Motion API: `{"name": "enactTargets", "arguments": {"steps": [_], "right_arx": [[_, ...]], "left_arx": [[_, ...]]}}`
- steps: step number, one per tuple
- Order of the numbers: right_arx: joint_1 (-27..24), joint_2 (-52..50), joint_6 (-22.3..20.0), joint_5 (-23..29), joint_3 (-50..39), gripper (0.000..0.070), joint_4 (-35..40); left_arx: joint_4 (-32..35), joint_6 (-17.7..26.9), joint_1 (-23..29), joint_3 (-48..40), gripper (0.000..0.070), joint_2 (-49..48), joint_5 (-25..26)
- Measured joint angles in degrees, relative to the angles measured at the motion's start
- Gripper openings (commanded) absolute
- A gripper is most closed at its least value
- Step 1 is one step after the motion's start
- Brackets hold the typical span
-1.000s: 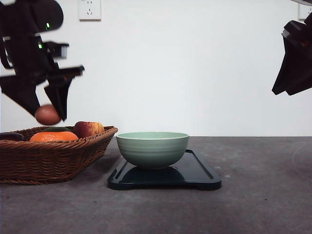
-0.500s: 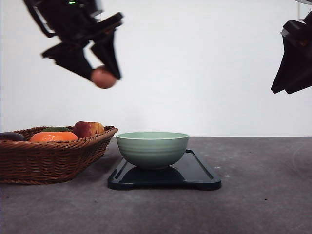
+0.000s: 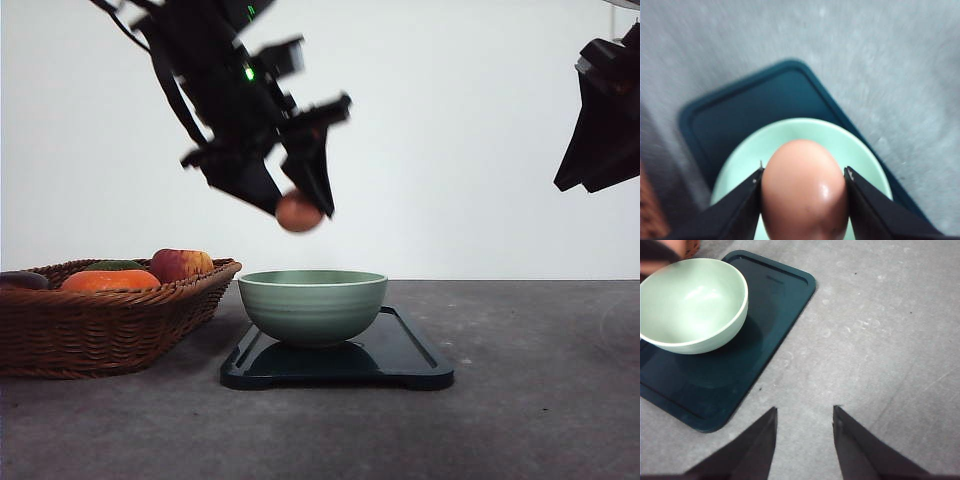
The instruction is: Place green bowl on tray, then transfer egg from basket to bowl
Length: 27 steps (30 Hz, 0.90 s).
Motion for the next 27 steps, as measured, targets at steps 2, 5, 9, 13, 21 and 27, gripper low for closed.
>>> {"name": "enactTargets", "arguments": {"steps": [2, 5, 9, 13, 21, 27], "right_arx": [[0.0, 0.0, 0.0, -0.2, 0.0, 0.0208, 0.0], [0.0, 0.0, 0.0, -0.2, 0.0, 0.0208, 0.0], [0.0, 0.0, 0.0, -0.2, 0.0, 0.0208, 0.0], [0.0, 0.0, 0.0, -0.2, 0.0, 0.0208, 0.0], [0.0, 0.0, 0.0, -0.2, 0.0, 0.0208, 0.0], [0.0, 0.0, 0.0, -0.3, 0.0, 0.0208, 0.0]], "left_arx": [[1.0, 0.0, -0.2, 0.0, 0.0265, 1.5, -0.3], [2.6, 0.0, -0.3, 0.0, 0.0265, 3.6, -0.3], [3.1, 0.0, -0.3, 0.0, 0.0265, 6.4, -0.3], [3.1, 0.0, -0.3, 0.0, 0.0266, 8.3, -0.3], [3.5, 0.0, -0.3, 0.0, 0.027, 10.3, -0.3], [4.1, 0.0, -0.3, 0.0, 0.0399, 10.6, -0.3]]}}
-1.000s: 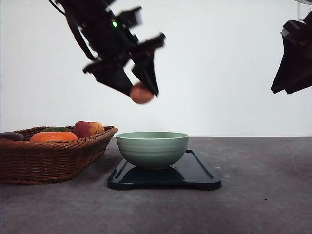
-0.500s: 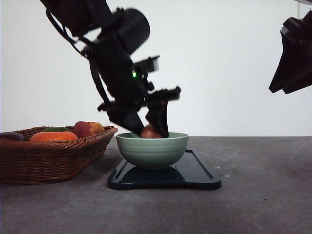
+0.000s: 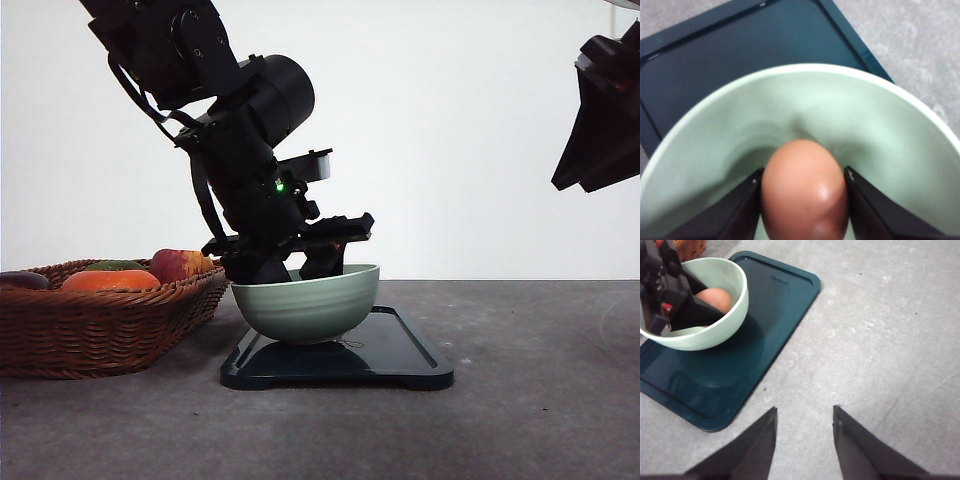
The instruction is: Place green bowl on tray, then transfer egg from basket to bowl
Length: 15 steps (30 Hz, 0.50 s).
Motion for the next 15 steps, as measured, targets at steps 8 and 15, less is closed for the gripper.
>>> {"name": "enactTargets", "arguments": {"steps": [8, 15], "right_arx": [[0.0, 0.0, 0.0, 0.0, 0.0, 0.0208, 0.0], [0.0, 0.0, 0.0, 0.0, 0.0, 0.0208, 0.0]], "left_arx": [[-6.9, 0.0, 0.0, 3.6, 0.0403, 0.0, 0.0], [-20.6, 0.0, 0.0, 14.4, 0.0402, 0.0, 0.0]]}}
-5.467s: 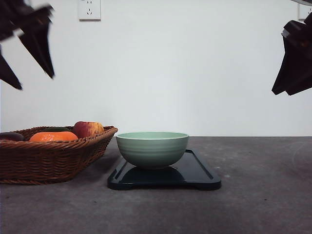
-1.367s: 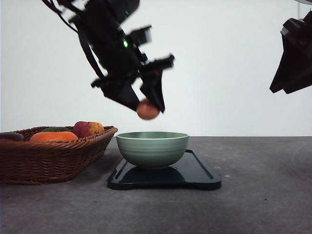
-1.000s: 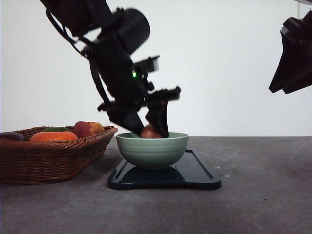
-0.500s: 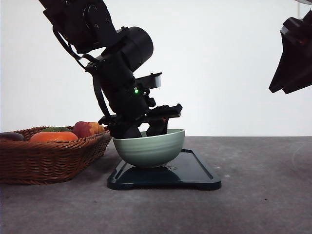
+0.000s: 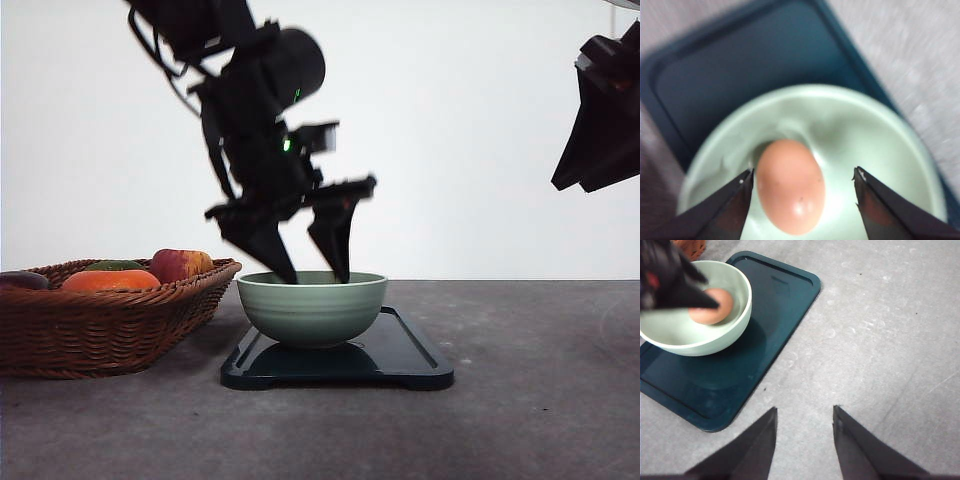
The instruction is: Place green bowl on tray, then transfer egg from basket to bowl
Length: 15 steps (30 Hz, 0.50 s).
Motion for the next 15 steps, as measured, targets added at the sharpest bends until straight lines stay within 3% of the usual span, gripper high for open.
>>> {"name": "enactTargets", "arguments": {"steps": [8, 15], "right_arx": [[0.0, 0.0, 0.0, 0.0, 0.0, 0.0208, 0.0], [0.0, 0.0, 0.0, 0.0, 0.0, 0.0208, -0.1]], "left_arx": [[-4.0, 0.2, 0.5, -0.1, 0.0394, -5.3, 0.0], [-1.7, 2.0, 1.0, -9.3, 0.039, -15.6, 0.0]]}}
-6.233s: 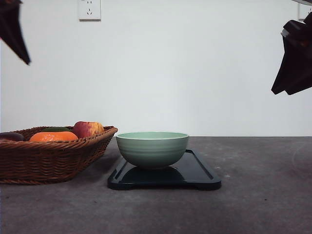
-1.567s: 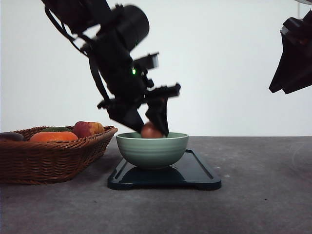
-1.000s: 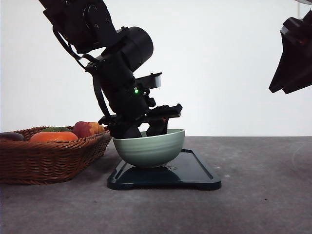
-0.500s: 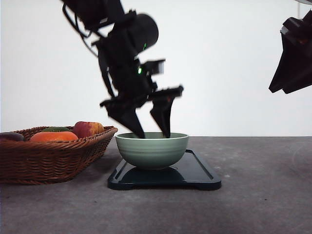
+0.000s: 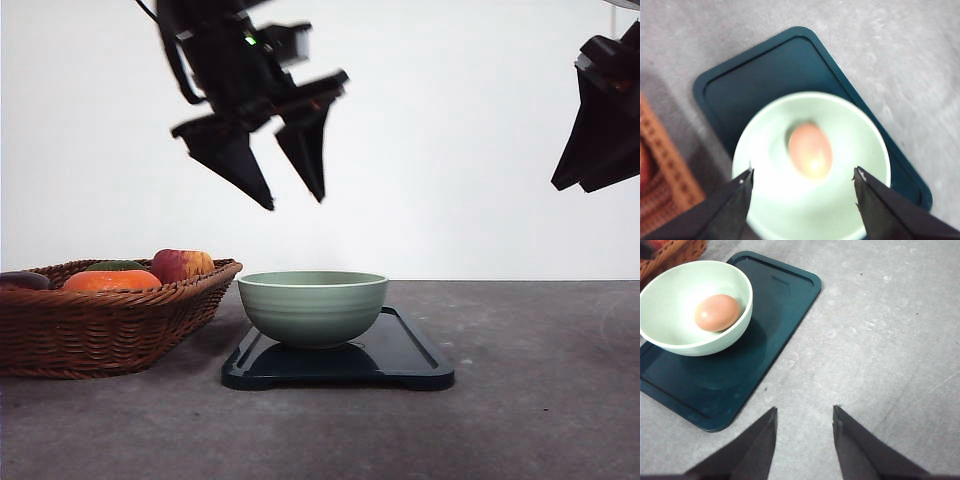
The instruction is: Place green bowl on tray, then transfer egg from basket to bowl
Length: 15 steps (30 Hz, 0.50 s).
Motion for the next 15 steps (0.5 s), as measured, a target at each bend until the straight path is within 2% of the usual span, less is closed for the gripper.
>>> {"name": "enactTargets", "arguments": {"steps": [10, 15], "right_arx": [[0.0, 0.0, 0.0, 0.0, 0.0, 0.0208, 0.0], [0.0, 0.0, 0.0, 0.0, 0.0, 0.0208, 0.0]], "left_arx": [[5.7, 0.9, 5.2, -21.9, 0.039, -18.6, 0.0], [6.2, 0.9, 9.0, -31.1, 0.039, -28.8, 0.0]]}}
